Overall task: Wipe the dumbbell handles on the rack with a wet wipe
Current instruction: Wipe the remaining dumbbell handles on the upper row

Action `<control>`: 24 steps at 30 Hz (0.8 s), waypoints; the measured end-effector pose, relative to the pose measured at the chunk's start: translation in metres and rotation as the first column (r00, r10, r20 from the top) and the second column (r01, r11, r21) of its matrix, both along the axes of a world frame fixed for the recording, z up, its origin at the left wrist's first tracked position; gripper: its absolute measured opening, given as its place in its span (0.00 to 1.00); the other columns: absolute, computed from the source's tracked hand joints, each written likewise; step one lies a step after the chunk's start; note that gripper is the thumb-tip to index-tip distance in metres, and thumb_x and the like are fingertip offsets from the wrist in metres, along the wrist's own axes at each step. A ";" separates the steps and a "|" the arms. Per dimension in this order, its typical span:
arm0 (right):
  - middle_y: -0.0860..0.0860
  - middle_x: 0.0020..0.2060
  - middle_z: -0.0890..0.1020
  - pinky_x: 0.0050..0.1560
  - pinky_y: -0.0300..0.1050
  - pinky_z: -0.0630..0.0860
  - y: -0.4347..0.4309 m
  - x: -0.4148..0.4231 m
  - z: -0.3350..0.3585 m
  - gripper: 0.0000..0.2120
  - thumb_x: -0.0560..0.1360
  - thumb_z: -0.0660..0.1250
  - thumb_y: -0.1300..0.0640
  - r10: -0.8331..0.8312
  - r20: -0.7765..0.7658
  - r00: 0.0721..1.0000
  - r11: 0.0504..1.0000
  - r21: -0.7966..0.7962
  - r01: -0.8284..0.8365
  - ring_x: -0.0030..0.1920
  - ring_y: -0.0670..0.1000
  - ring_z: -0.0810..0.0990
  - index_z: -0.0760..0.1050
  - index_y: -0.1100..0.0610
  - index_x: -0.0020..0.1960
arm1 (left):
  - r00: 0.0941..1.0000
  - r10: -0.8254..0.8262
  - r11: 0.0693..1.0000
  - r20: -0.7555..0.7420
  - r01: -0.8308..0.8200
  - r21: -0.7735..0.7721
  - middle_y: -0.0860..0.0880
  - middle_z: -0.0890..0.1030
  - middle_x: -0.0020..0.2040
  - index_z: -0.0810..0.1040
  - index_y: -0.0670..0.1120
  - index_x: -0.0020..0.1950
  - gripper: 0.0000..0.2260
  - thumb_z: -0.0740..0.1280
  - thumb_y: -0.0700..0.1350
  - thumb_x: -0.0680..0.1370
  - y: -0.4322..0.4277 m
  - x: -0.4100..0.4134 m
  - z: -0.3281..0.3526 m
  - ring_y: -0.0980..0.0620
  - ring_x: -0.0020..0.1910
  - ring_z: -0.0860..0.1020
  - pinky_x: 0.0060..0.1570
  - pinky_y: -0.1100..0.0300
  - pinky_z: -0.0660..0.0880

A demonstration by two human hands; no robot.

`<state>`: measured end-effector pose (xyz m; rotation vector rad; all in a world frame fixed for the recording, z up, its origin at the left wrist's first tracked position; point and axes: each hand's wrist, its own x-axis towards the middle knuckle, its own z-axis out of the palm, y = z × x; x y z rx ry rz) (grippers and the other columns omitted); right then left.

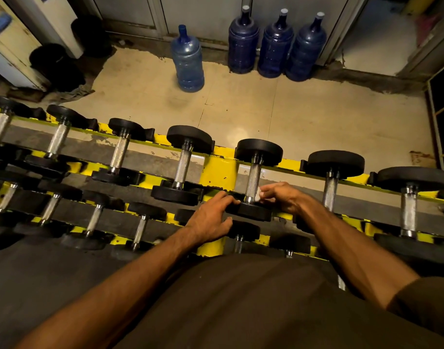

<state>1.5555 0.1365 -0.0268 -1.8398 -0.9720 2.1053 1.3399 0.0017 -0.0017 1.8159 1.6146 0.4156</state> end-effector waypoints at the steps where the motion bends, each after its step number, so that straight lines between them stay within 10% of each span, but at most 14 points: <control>1: 0.59 0.51 0.82 0.52 0.46 0.81 0.000 0.000 0.000 0.11 0.76 0.64 0.70 -0.062 0.008 0.998 0.998 0.029 0.062 0.50 0.53 0.82 0.80 0.65 0.56 | 1.000 0.000 1.000 0.001 0.000 0.000 0.53 0.71 0.62 0.74 0.48 0.68 0.20 0.69 0.44 0.76 0.000 0.001 0.001 0.54 0.59 0.74 0.59 0.52 0.79; 6: 0.56 0.48 0.84 0.53 0.47 0.82 0.015 -0.033 -0.007 0.08 0.76 0.66 0.68 -0.510 -0.021 0.860 0.851 0.128 0.509 0.49 0.52 0.83 0.82 0.57 0.47 | 1.000 0.003 1.000 -0.006 -0.003 -0.018 0.53 0.71 0.63 0.73 0.49 0.70 0.21 0.69 0.44 0.77 -0.001 0.002 0.000 0.55 0.59 0.73 0.60 0.52 0.78; 15: 0.58 0.54 0.83 0.62 0.54 0.78 0.007 0.000 -0.005 0.15 0.67 0.75 0.62 0.001 -0.003 1.000 1.000 -0.004 -0.001 0.57 0.56 0.81 0.82 0.62 0.53 | 1.000 0.006 1.000 -0.005 -0.006 -0.003 0.53 0.71 0.63 0.73 0.49 0.69 0.20 0.69 0.44 0.77 -0.001 0.002 0.001 0.55 0.58 0.74 0.59 0.52 0.79; 20: 0.56 0.49 0.84 0.50 0.45 0.83 0.013 -0.027 -0.001 0.08 0.76 0.67 0.68 -0.443 0.011 0.896 0.883 0.176 0.435 0.50 0.53 0.84 0.82 0.59 0.51 | 1.000 -0.002 1.000 -0.011 0.002 -0.018 0.53 0.70 0.63 0.72 0.49 0.70 0.21 0.69 0.44 0.77 -0.002 0.002 0.001 0.55 0.57 0.74 0.58 0.51 0.79; 24: 0.59 0.52 0.80 0.53 0.48 0.82 0.008 -0.033 0.000 0.11 0.77 0.60 0.69 -0.258 0.122 0.959 0.964 0.101 0.246 0.50 0.54 0.82 0.79 0.61 0.55 | 1.000 -0.002 1.000 -0.009 0.002 -0.018 0.52 0.71 0.64 0.72 0.49 0.71 0.22 0.69 0.44 0.77 -0.004 0.001 0.000 0.53 0.59 0.74 0.59 0.50 0.78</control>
